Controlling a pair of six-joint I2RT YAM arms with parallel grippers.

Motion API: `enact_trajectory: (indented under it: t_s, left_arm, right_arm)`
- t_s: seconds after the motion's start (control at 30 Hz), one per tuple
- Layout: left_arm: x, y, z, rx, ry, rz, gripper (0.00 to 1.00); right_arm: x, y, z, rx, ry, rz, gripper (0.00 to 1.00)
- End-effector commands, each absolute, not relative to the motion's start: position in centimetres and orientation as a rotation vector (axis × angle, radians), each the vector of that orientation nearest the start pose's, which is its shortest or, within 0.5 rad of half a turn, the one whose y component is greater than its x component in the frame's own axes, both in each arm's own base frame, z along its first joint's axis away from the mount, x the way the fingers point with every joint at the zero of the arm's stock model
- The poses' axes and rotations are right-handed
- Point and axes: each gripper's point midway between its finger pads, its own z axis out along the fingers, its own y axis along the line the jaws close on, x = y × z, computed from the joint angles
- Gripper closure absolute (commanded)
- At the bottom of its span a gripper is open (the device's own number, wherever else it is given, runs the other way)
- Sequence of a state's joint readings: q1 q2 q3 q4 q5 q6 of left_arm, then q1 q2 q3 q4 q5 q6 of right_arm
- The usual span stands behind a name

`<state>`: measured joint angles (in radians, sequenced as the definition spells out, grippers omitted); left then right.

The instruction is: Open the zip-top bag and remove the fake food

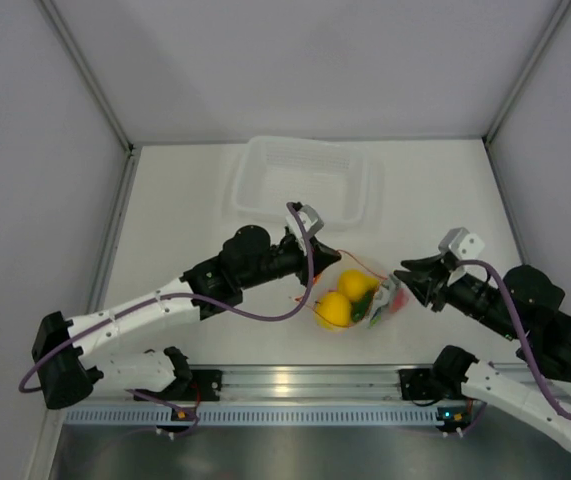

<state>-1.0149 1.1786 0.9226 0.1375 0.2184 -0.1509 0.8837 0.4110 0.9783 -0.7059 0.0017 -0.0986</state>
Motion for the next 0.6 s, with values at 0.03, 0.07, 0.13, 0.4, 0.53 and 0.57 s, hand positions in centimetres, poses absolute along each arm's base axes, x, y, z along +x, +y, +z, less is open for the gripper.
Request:
enact_trajectory:
  t_s: [0.03, 0.07, 0.13, 0.4, 0.53, 0.57]
  left_arm:
    - [22.0, -33.4, 33.7, 0.549, 1.571, -0.877, 1.0]
    - [22.6, -32.7, 33.8, 0.497, 1.589, -0.84, 1.0]
    - [22.9, -31.6, 34.8, 0.408, 1.594, -0.844, 1.0]
    - [25.3, -27.1, 34.8, -0.002, 1.706, -0.726, 1.0]
    - [26.6, -25.3, 33.3, -0.225, 1.716, -0.668, 1.0]
    - [26.8, -25.0, 32.9, -0.262, 1.716, -0.662, 1.0]
  right_arm:
    - [16.7, 13.5, 36.3, -0.486, 1.564, 0.496, 0.78]
    - [17.3, 13.6, 36.3, -0.4, 1.598, 0.513, 0.83]
    - [18.3, 13.2, 36.1, -0.277, 1.629, 0.507, 0.81]
    - [19.0, 19.5, 32.5, -0.067, 1.745, 0.867, 0.37]
    - [19.4, 22.4, 30.5, 0.063, 1.779, 1.045, 0.37]
    - [19.3, 23.2, 30.5, 0.104, 1.781, 1.116, 0.37]
